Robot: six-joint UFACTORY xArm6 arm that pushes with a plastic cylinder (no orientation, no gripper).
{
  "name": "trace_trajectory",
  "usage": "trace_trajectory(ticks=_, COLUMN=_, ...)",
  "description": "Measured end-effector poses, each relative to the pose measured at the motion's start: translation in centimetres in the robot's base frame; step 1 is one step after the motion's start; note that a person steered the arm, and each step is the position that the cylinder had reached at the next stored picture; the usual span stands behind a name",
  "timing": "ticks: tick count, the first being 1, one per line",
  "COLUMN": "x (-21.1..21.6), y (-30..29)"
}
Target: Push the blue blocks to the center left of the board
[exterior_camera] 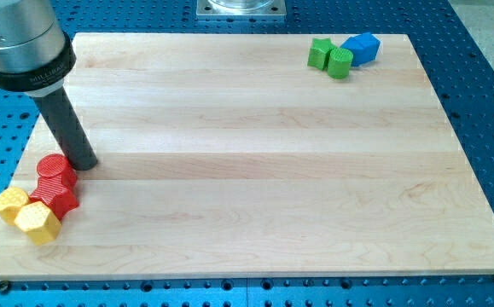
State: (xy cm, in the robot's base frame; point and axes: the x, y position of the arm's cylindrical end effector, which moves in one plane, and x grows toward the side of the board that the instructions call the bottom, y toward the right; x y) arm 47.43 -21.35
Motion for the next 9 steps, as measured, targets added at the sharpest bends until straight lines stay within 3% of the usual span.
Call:
trace_trajectory(ticks=2, x=0.5, y=0.0)
trace_trajectory(ticks=4, x=-4.2, y=1.5)
trace_trajectory(ticks=5, x=-6.8, y=9.8)
trace_trajectory(ticks=7, x=-5.7, y=20.8)
trace_trajectory(ticks=9, x=-5.6, y=22.1)
